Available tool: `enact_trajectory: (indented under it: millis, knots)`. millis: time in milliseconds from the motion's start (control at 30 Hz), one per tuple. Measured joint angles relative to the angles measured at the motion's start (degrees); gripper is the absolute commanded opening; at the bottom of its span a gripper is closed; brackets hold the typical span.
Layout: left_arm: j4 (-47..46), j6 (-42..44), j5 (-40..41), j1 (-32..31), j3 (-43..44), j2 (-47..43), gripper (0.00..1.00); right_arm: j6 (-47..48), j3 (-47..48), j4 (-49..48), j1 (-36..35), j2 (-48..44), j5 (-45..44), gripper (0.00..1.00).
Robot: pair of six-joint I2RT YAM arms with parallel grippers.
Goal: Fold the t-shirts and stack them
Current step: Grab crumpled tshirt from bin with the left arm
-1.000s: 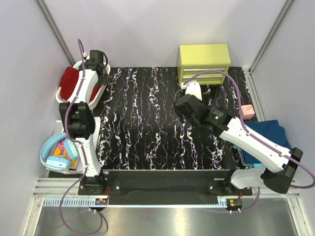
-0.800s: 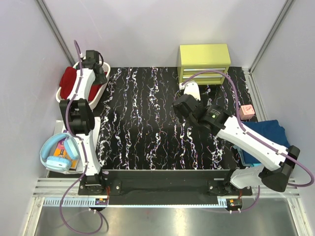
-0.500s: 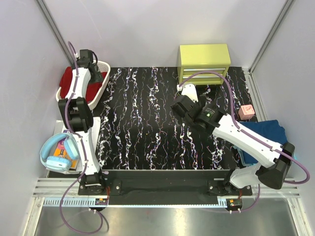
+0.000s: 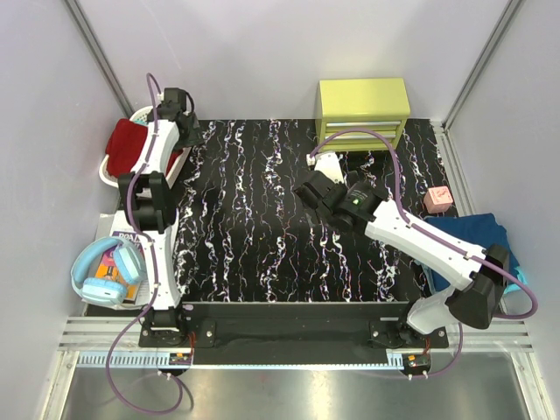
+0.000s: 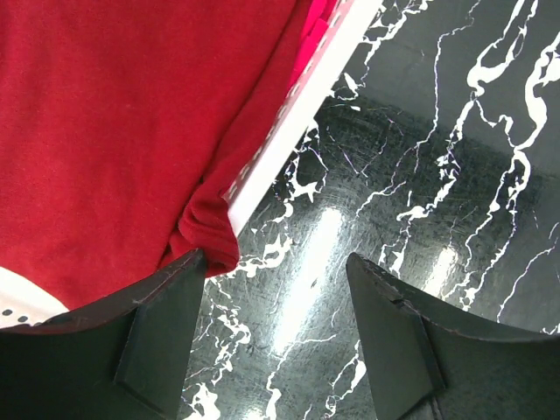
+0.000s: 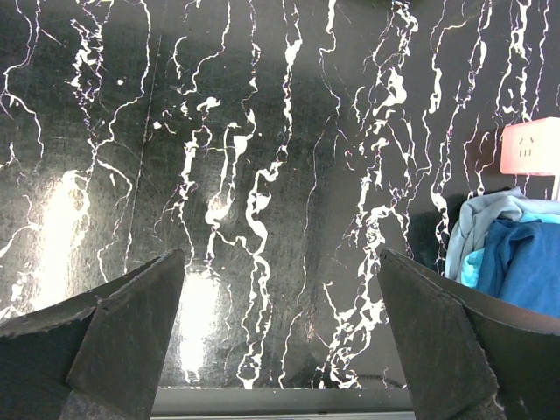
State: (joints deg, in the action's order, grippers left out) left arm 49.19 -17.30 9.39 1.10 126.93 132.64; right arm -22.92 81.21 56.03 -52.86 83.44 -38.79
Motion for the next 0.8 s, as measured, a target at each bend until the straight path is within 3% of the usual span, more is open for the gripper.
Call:
enact_trajectory:
  millis: [200, 300, 400, 433, 667, 800]
  knots:
    - [-0.02, -0.02, 0.24, 0.72, 0.02, 0.44, 0.69, 0.0, 0.2, 0.0, 0.0, 0.0, 0.48, 1.0]
    - [0.0, -0.04, 0.28, 1.18, 0.02, 0.72, 0.63, 0.0, 0.2, 0.0, 0.0, 0.0, 0.48, 1.0]
    - [0.0, 0.02, 0.31, 1.62, 0.02, 0.72, 0.47, -0.02, 0.2, 0.0, 0.0, 0.0, 0.48, 1.0]
    - [-0.02, -0.2, 0.31, 1.66, 0.02, 0.72, 0.35, -0.02, 0.2, 0.0, 0.0, 0.0, 0.48, 1.0]
    - [-0.17, -0.04, 0.92, 2.14, 0.02, 0.72, 0.03, -0.42, 0.2, 0.0, 0.0, 0.0, 0.5, 1.0]
    - [-0.55, -0.15, 1.4, 2.12, 0.0, 0.72, 0.0, -0.76, 0.2, 0.0, 0.0, 0.0, 0.55, 1.0]
